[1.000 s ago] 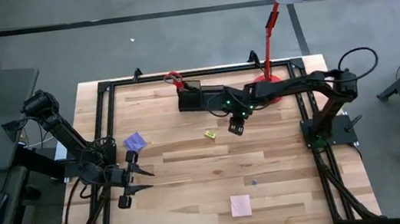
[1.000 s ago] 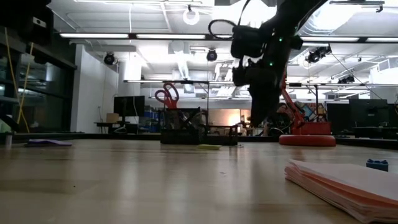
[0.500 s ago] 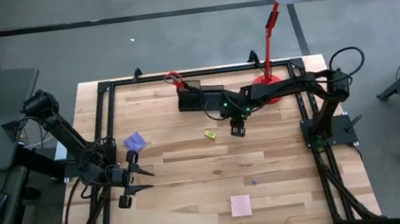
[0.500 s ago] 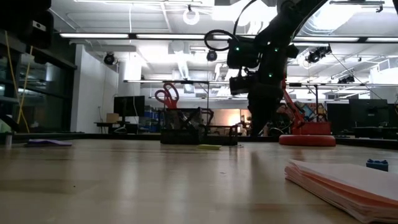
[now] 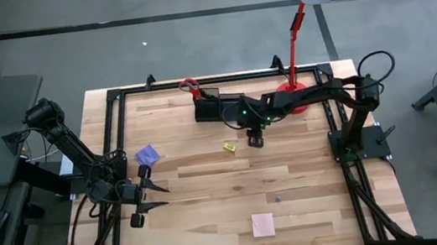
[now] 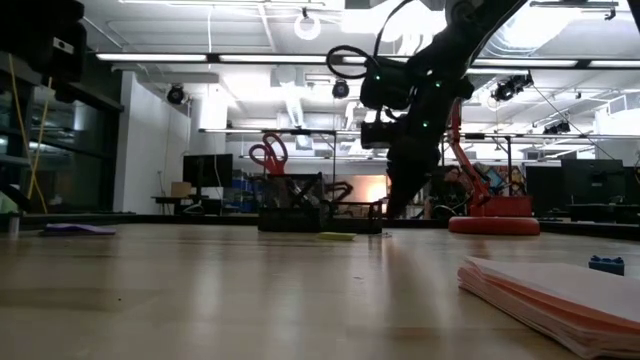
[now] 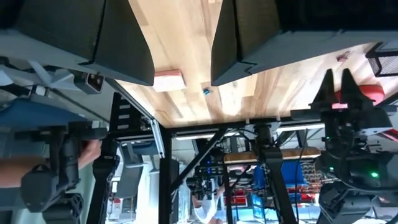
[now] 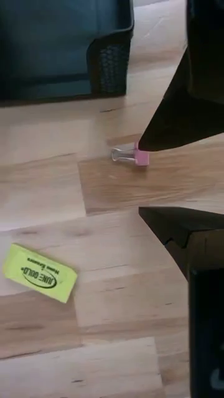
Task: Pick and place office supplies into organizer
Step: Put the pink clip bender into the desk organizer
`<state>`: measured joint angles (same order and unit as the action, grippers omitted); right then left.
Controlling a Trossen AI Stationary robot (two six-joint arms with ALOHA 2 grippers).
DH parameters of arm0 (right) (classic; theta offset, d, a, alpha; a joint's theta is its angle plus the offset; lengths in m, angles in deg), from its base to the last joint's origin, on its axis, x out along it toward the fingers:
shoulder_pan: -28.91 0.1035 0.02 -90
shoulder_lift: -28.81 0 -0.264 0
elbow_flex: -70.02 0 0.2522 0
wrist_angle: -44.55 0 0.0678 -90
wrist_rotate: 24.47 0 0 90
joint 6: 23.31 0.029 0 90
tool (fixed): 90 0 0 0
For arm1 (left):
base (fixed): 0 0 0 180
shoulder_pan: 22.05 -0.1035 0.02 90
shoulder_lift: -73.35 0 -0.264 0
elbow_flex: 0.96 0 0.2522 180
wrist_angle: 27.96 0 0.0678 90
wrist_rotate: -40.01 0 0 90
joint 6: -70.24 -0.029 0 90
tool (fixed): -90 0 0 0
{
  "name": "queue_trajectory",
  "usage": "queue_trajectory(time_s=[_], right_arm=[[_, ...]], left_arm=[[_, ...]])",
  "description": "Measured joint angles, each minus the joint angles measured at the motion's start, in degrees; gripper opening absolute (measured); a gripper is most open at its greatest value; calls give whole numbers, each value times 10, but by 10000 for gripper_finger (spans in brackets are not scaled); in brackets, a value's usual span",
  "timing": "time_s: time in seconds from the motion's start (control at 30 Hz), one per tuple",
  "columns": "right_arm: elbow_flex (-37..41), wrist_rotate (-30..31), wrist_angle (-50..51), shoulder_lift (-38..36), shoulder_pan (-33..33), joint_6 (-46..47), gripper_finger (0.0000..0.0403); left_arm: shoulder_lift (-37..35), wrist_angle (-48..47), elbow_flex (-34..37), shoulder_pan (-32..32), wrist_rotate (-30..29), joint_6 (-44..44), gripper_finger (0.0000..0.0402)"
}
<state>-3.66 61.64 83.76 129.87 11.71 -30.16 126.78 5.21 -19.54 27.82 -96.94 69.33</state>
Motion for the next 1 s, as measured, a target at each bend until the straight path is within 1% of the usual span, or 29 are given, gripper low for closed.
queue_trajectory(time_s=[0.33,0.63,0.83,1.0], right_arm=[[0,-9,-12,15,-23,8,172],[0,-9,-27,15,-25,6,172],[0,-7,-23,15,-26,17,166],[0,-11,-27,35,-26,22,165]], left_arm=[[0,2,0,0,4,0,150],[0,0,0,0,9,-1,150],[0,0,0,0,10,-1,150],[0,0,0,0,10,-1,150]])
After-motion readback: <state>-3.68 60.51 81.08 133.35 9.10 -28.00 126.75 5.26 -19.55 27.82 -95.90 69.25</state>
